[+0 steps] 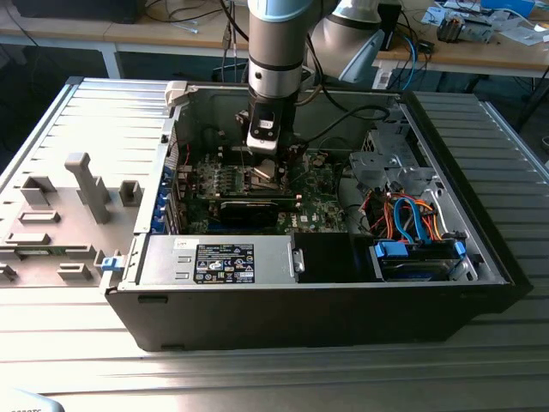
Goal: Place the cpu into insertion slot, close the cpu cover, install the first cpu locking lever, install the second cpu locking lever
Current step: 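Place the cpu into insertion slot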
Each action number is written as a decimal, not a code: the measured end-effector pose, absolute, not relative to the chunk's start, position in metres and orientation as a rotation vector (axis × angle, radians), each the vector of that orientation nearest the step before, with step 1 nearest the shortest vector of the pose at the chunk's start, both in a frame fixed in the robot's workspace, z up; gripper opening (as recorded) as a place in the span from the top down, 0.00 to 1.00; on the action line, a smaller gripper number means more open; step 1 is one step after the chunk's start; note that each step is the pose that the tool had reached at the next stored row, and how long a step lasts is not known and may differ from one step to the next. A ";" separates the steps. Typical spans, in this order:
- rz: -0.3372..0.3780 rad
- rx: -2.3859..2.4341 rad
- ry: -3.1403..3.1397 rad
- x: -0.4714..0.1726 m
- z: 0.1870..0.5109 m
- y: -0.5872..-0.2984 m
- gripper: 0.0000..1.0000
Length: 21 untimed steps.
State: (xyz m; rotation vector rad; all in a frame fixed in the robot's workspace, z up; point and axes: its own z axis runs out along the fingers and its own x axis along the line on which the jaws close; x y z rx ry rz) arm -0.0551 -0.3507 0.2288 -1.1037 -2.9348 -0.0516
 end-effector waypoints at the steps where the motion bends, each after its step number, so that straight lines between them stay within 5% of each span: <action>1: -0.052 -1.113 -2.931 -0.055 0.229 -0.351 0.46; 21: -0.052 -1.270 -2.869 -0.055 0.229 -0.351 0.46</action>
